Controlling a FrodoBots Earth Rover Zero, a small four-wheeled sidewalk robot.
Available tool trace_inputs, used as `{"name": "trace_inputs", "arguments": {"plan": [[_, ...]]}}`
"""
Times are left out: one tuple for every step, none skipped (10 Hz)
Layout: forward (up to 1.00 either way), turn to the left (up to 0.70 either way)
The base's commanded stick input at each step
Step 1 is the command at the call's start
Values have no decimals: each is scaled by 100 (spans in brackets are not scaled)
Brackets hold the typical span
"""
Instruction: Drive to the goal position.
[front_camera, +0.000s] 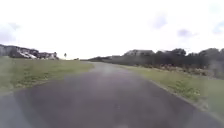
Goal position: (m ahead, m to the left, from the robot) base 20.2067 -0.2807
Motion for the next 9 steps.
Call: {"name": "trace_inputs", "arguments": {"plan": [[70, 0], [70, 13], [70, 34], [70, 15], [70, 7], [70, 5], [70, 3], [70, 3], [70, 3]]}}
